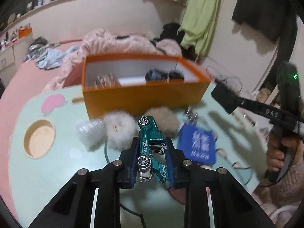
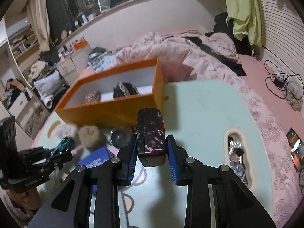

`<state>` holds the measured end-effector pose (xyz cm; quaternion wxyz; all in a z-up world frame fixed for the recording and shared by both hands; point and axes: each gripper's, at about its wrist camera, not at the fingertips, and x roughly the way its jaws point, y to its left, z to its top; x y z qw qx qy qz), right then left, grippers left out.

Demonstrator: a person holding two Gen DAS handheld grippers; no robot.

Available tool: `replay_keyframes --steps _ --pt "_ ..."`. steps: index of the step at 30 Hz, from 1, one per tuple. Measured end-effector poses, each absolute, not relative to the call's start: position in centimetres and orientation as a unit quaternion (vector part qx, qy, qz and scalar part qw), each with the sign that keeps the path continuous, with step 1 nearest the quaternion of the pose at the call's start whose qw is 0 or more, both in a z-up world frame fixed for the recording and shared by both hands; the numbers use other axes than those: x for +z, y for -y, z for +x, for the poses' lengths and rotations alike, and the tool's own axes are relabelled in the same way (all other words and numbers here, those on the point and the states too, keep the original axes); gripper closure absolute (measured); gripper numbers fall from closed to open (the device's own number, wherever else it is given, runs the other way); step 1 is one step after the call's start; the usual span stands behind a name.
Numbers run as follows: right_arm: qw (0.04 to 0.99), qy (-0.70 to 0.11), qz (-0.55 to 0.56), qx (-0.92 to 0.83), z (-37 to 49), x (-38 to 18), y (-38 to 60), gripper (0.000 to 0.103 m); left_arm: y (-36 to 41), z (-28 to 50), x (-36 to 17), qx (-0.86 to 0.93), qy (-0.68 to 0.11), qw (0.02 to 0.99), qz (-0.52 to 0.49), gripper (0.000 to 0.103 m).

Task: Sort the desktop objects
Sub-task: 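Place the toy car into the box with the left gripper while the right drops the red case in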

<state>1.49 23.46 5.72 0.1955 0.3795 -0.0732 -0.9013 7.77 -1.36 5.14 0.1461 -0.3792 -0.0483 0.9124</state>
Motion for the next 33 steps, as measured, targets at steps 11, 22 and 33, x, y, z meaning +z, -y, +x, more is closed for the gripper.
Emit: replay_keyframes --steps 11,22,33 --pt "0.254 0.094 0.328 -0.905 -1.1 10.6 -21.3 0.072 2.3 4.4 10.8 0.939 0.061 0.147 -0.305 0.079" --pt "0.291 0.087 0.342 -0.889 -6.4 9.9 -16.7 0.071 3.2 -2.4 10.4 0.942 0.067 0.092 -0.316 0.056" --pt "0.250 0.116 0.397 -0.876 -8.2 7.1 -18.0 0.035 4.4 -2.9 8.7 0.931 0.086 0.067 -0.349 0.031"
